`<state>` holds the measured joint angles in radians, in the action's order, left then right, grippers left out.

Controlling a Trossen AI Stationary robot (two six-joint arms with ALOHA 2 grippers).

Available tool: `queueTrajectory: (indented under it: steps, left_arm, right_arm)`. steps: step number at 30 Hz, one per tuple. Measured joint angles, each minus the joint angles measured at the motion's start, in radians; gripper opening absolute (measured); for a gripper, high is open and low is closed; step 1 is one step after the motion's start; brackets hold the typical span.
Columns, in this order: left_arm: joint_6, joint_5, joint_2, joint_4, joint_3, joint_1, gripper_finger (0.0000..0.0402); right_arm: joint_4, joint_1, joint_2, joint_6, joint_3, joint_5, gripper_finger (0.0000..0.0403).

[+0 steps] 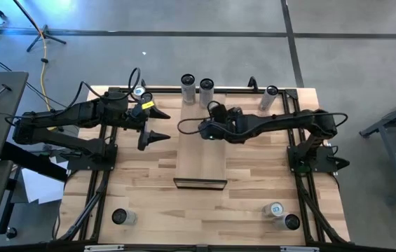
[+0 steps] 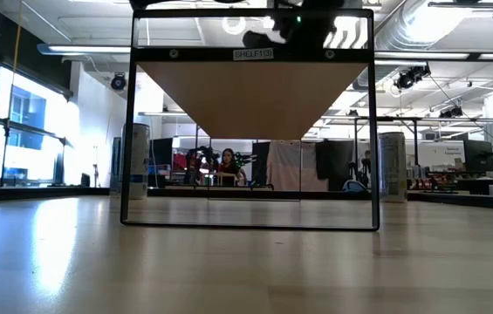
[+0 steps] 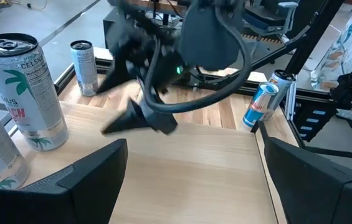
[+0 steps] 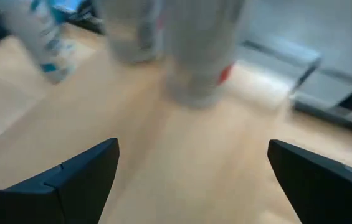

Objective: Place canned beverage on shelf
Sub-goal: Put the white pink soda can on the shelf aligned with the white pink soda can

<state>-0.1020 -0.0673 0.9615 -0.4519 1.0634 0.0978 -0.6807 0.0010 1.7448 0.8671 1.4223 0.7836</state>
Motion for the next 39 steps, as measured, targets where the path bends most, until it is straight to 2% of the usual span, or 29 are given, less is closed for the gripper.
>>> queueTrajectory:
  steps: [3, 6, 10, 17, 20, 23, 25, 28, 31, 32, 33, 37, 39]
  left_arm:
    - [-0.005, 0.0, 0.0, 0.0, 0.0, 0.0, 0.0347]
    - [-0.008, 0.0, 0.0, -0.001, 0.0, 0.0, 0.0347]
    - [-0.008, 0.0, 0.0, 0.0, 0.0, 0.0, 0.0347]
    - [-0.008, 0.0, 0.0, 0.0, 0.0, 0.0, 0.0347]
    - [-0.008, 0.0, 0.0, 0.0, 0.0, 0.0, 0.0347]
    - [-0.008, 0.0, 0.0, 0.0, 0.0, 0.0, 0.0347]
    - [-0.008, 0.0, 0.0, 0.0, 0.0, 0.0, 0.0347]
    - [-0.001, 0.0, 0.0, 0.0, 0.0, 0.0, 0.0347]
    - [0.0, 0.0, 0.0, 0.0, 0.0, 0.0, 0.0347]
    - [0.0, 0.0, 0.0, 0.0, 0.0, 0.0, 0.0347]
    - [0.0, 0.0, 0.0, 0.0, 0.0, 0.0, 0.0347]
    - [0.0, 0.001, 0.0, 0.0, 0.0, 0.0, 0.0347]
    - [0.0, 0.001, 0.0, 0.0, 0.0, 0.0, 0.0347]
  right_arm:
    - [0.296, -0.005, -0.037, -0.051, -0.143, -0.008, 0.0396]
    - [0.499, -0.01, -0.062, -0.17, -0.181, 0.006, 0.0396]
    - [0.462, -0.014, -0.066, -0.314, -0.128, 0.045, 0.0396]
    - [0.356, -0.013, -0.067, -0.325, -0.075, 0.125, 0.0395]
    - [0.34, -0.013, -0.065, -0.293, -0.075, 0.177, 0.038]
    - [0.332, -0.017, -0.065, -0.26, -0.075, 0.213, 0.0332]
    - [0.331, -0.021, -0.065, -0.257, -0.075, 0.193, 0.0281]
    - [0.326, -0.026, -0.065, -0.248, -0.075, 0.151, 0.0177]
    - [0.34, -0.027, -0.065, -0.244, -0.075, 0.15, 0.0054]
    - [0.347, -0.027, -0.065, -0.262, -0.075, 0.149, 0.0028]
    - [0.357, -0.029, -0.065, -0.286, -0.075, 0.149, 0.0017]
    - [0.376, -0.045, -0.065, -0.293, -0.075, 0.117, 0.0024]
    - [0.388, -0.054, -0.065, -0.32, -0.075, 0.1, 0.0009]
